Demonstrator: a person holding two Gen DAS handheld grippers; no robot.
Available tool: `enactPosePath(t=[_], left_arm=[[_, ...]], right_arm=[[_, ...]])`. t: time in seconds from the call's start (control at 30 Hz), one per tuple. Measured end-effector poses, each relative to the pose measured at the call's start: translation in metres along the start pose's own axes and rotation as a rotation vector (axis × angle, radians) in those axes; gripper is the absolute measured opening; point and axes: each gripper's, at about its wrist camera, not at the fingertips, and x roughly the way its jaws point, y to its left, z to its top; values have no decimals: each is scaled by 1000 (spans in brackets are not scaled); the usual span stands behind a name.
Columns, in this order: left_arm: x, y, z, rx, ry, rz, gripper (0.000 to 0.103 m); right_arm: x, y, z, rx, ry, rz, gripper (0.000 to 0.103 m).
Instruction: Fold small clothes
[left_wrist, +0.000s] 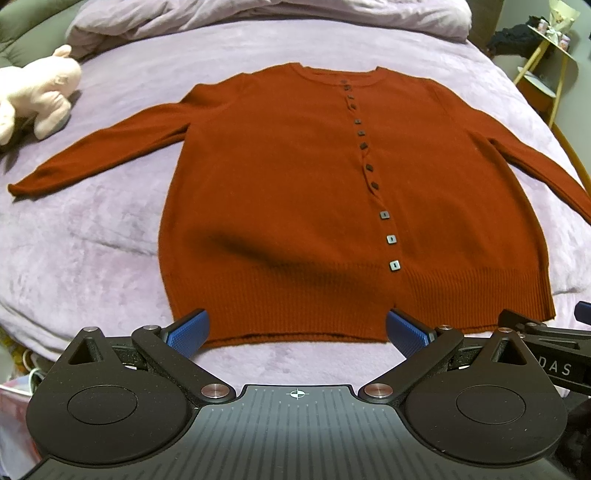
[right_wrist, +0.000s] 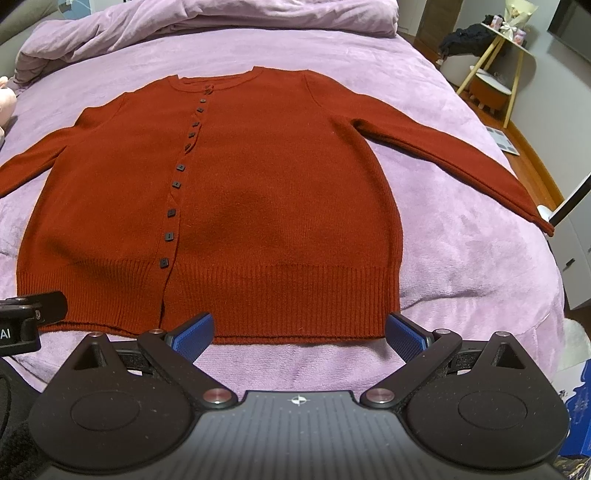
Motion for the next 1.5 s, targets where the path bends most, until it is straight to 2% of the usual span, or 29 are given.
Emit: enactPosePath(t=[0.4, 0.53, 0.63, 0.73, 0.8, 0.9, 1.0, 1.03, 1.1, 1.17, 1.27, 1.3, 1.4, 1.5], left_arm=[[6, 1, 2, -7, 23, -11, 103], [4, 5, 7, -11, -16, -73, 103], [-2, 7, 12, 6, -111, -127, 103], [-4, 14, 19, 12, -236, -204, 103], [1, 17, 30, -16, -235, -245, 103], [14, 20, 48, -96, -219, -288, 103], [28, 19, 64, -158, -204, -284, 103], [33, 18, 67, -167, -193, -278, 103], [43, 13, 73, -167, -176, -268, 103], [50, 11, 76, -159, -160, -252, 103], [63, 7, 81, -147, -138, -228, 103], [66, 6, 83, -144, -133, -225, 103], [75, 3, 86, -132, -123, -227, 103], [81, 2, 91, -129, -115, -250, 103]], right_arm=[[5, -5, 1, 25, 11, 34, 99], [6, -10, 3, 46, -7, 84, 99], [5, -30, 7, 108, -92, 210, 99], [5, -69, 7, 237, -309, 290, 99], [10, -101, 7, 316, -470, 281, 99], [27, -146, 20, 407, -507, 233, 99], [53, -207, 23, 637, -557, 146, 99], [63, -227, 24, 713, -547, 122, 96], [90, -274, 20, 904, -512, 122, 80], [113, -309, 12, 1061, -485, 153, 53], [149, -352, -2, 1303, -426, 134, 37], [158, -357, -5, 1346, -420, 121, 34], [173, -375, -12, 1450, -442, 155, 31], [186, -382, -10, 1495, -465, 160, 25]])
